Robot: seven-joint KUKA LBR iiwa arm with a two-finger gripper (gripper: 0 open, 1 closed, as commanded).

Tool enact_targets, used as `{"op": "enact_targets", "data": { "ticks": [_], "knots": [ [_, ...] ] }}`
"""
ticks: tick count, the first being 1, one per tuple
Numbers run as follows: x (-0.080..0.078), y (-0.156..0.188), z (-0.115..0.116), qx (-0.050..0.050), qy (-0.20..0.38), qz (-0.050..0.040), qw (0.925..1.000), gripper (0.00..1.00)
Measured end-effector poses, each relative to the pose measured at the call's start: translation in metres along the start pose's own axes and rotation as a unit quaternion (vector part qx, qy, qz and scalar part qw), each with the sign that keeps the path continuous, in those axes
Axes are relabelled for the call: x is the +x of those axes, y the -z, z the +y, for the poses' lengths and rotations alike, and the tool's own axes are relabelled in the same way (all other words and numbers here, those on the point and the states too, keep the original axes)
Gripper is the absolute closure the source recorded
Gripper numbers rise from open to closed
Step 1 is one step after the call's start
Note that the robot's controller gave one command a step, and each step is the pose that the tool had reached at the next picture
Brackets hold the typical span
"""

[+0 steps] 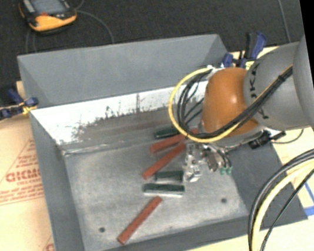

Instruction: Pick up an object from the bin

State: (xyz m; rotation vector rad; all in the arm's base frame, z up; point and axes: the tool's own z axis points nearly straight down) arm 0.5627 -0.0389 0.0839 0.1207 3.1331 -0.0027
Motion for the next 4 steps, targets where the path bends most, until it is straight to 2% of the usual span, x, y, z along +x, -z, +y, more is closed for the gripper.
{"op": "enact_targets", "data": {
  "ticks": [1,2,3,4],
  "knots": [
    [-0.002,0.031,0.004,-0.001,-0.016,0.0035,0.9999,1.00],
    [-0.035,0.041,0.029,-0.001,-0.006,-0.0057,1.0000,1.00],
    [-0.013,0.128,0.028,-0.001,-0.042,-0.0007,0.9991,0.00],
    [-0.012,0.126,0.028,-0.001,-0.041,0.0018,0.9992,0.00]
  ]
}}
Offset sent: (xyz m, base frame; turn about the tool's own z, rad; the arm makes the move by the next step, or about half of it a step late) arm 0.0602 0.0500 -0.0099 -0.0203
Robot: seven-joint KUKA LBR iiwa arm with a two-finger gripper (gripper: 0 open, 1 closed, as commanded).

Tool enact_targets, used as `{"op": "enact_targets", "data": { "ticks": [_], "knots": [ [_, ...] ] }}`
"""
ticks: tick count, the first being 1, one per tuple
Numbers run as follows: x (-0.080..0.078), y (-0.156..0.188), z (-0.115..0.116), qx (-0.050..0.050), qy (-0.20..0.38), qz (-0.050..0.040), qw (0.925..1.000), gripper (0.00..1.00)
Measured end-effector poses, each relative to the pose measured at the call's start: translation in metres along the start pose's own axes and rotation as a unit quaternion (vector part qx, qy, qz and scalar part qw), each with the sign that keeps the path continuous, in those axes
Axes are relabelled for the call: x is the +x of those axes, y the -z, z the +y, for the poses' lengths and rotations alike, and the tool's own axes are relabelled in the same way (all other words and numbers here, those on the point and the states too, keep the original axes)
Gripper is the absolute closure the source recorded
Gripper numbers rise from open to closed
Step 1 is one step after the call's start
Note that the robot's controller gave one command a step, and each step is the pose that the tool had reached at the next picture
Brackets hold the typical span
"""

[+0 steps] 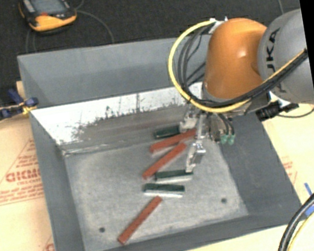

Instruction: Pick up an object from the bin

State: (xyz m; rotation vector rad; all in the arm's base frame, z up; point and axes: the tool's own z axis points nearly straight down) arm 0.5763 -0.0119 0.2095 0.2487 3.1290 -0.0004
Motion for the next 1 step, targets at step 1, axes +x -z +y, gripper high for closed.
{"op": "enact_targets", "data": {
  "ticks": [1],
  "knots": [
    [-0.0001,-0.0523,0.0094,0.000,0.010,-0.0041,0.9999,0.00]
  ]
}}
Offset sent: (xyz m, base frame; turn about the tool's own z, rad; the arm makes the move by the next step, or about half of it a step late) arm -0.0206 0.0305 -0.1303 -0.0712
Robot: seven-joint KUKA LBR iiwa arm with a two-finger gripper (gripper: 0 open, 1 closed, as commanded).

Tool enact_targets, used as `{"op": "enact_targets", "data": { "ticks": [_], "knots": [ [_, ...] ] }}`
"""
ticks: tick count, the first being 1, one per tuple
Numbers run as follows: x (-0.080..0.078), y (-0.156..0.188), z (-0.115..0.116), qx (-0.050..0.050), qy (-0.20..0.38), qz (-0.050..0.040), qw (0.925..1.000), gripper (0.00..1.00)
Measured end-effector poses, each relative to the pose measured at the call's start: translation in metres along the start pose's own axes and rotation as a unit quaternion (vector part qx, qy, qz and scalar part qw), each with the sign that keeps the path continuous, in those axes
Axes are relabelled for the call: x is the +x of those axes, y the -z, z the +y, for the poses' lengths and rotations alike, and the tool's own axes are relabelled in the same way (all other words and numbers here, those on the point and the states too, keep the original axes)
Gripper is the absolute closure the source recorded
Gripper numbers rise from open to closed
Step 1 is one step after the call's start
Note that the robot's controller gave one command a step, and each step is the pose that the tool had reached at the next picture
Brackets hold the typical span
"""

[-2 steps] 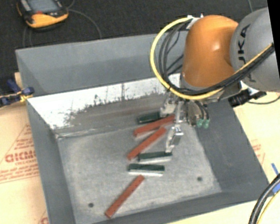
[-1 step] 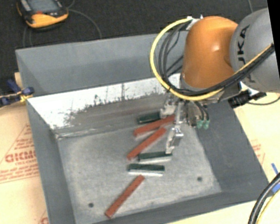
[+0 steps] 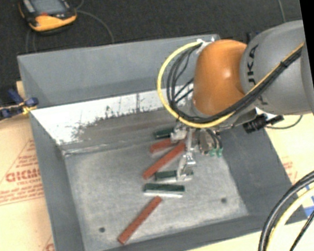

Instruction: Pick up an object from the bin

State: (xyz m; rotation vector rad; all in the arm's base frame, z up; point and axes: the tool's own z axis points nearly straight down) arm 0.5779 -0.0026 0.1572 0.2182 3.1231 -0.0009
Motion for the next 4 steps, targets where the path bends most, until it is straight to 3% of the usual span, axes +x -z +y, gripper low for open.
{"op": "enact_targets", "data": {
  "ticks": [1,2,3,4],
  "knots": [
    [0.017,-0.068,0.017,-0.001,0.025,-0.0067,0.9997,1.00],
    [0.017,-0.068,0.017,-0.001,0.025,-0.0068,0.9997,1.00],
    [0.031,-0.026,0.013,0.001,0.042,0.0067,0.9991,1.00],
    [0.021,0.051,0.022,0.000,0.085,0.0050,0.9964,1.00]
  ]
}}
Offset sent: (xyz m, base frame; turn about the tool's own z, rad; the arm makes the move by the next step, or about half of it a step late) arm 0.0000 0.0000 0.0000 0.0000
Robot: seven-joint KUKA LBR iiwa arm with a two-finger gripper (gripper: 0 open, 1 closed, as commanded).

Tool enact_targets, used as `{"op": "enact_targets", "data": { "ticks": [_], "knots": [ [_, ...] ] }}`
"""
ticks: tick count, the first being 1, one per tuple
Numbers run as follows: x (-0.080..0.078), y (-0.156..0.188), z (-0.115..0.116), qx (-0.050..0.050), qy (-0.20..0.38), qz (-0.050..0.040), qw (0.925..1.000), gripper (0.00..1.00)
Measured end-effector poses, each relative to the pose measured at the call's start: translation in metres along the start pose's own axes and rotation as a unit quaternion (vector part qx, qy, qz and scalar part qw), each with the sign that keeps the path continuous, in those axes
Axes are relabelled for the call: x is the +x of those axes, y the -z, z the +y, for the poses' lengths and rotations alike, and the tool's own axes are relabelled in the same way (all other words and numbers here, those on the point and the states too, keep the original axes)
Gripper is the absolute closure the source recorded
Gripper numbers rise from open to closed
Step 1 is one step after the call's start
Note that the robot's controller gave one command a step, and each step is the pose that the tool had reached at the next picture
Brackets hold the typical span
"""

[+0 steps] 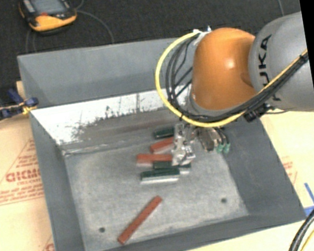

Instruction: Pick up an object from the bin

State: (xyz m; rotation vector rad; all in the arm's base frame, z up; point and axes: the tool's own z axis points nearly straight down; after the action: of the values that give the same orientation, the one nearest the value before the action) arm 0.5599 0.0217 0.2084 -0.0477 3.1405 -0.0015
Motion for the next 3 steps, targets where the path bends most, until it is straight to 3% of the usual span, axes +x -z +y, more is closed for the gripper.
{"op": "enact_targets", "data": {
  "ticks": [1,2,3],
  "knots": [
    [-0.023,-0.083,0.054,-0.001,0.067,0.0009,0.9978,0.00],
    [-0.024,-0.081,0.054,-0.001,0.066,-0.0018,0.9978,0.00],
    [-0.054,-0.128,0.028,-0.002,0.073,-0.0001,0.9973,1.00]
  ]
}}
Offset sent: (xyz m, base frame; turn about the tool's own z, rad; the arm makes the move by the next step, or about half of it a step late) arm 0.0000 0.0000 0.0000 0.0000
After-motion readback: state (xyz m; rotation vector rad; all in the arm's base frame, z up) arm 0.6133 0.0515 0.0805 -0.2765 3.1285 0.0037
